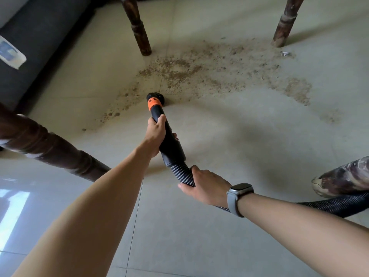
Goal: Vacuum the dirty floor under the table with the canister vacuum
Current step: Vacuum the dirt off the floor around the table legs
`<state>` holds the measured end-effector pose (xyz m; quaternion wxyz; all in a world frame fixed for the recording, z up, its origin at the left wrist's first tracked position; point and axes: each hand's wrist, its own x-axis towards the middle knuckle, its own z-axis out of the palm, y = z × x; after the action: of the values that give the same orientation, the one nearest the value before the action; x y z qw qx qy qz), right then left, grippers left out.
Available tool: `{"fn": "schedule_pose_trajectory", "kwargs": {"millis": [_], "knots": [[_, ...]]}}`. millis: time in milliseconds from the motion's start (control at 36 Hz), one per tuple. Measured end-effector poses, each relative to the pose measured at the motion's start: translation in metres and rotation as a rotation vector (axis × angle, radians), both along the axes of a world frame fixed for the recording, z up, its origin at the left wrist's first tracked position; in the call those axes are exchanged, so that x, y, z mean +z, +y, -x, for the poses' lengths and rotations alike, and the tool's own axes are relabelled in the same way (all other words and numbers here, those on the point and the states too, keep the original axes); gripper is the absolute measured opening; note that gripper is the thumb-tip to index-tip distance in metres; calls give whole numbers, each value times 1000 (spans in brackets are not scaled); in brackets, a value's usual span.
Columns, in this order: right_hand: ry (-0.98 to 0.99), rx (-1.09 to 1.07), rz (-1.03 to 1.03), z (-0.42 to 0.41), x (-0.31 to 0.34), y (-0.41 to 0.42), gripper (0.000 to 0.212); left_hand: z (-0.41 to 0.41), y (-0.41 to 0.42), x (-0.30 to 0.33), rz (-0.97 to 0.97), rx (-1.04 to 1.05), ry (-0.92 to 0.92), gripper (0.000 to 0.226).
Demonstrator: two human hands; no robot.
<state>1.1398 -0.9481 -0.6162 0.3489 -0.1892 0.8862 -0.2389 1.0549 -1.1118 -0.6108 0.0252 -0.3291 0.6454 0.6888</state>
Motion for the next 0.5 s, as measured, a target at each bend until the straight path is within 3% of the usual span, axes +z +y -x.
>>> {"fn": "schedule_pose_trajectory", "kwargs": {"millis": [500], "knots": [[-5,14,8,-13,-8,19,43,-7,23,-2,38,-131,-21,11]]}}
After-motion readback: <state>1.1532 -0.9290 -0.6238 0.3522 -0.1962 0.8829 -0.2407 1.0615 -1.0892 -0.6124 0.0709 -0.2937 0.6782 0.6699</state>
